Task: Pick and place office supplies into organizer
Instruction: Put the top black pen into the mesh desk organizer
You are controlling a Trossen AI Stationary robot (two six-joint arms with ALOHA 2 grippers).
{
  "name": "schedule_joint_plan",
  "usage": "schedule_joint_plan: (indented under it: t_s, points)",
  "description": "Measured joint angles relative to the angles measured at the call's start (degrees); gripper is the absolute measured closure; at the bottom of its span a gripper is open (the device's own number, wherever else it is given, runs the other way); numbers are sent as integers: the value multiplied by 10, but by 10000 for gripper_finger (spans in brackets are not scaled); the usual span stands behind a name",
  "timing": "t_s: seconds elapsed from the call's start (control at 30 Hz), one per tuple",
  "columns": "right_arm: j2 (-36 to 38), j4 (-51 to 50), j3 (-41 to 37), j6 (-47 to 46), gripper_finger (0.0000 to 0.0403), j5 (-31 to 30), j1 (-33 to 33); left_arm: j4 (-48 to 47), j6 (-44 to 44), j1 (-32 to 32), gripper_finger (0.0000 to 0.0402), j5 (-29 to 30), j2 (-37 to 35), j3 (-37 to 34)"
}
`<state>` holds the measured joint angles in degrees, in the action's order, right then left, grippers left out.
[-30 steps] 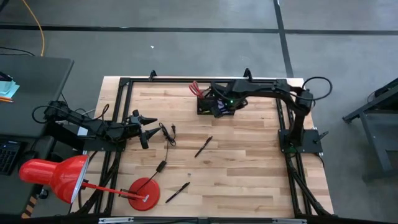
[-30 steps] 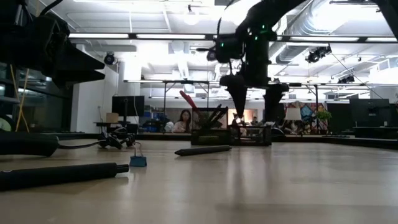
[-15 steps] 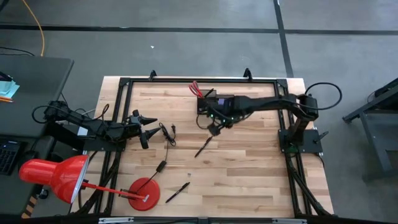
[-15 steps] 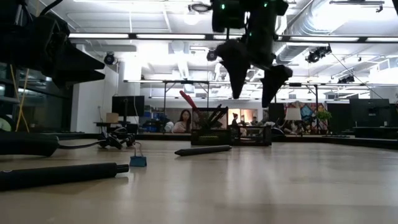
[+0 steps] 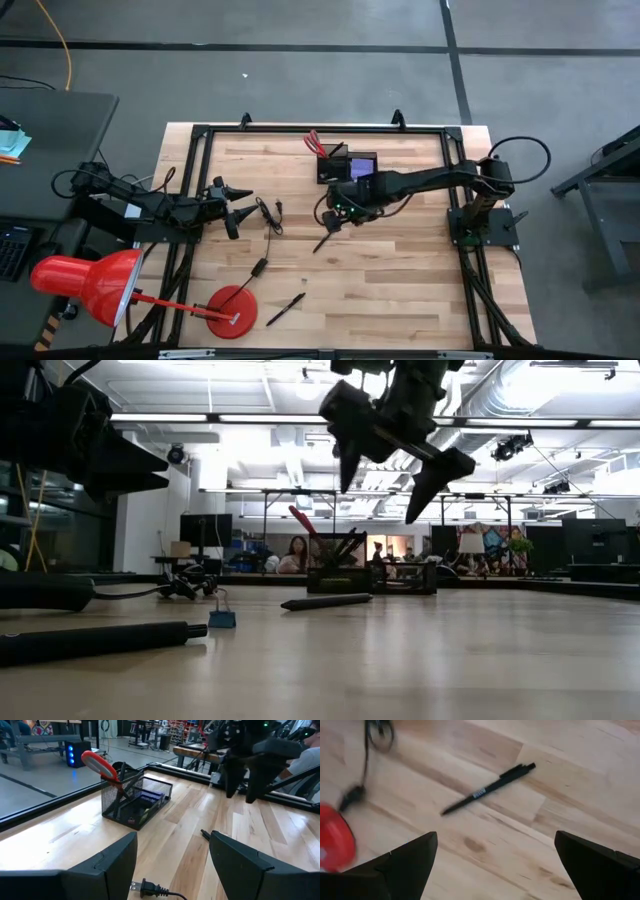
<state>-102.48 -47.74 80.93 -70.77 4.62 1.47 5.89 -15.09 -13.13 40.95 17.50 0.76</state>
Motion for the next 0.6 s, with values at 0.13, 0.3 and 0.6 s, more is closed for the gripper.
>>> schedule_joint_plan:
  t_s: [0.13, 0.3, 0.6]
  points:
    - [0, 33, 0, -122, 4, -17, 6, 0, 0, 0, 169, 0, 0, 0]
    - [-3, 65, 0, -308, 4, -56, 9, 0, 0, 0, 169, 0, 0, 0]
    - [-61, 140, 0, -481, 4, -116, 18, 0, 0, 0, 169, 0, 0, 0]
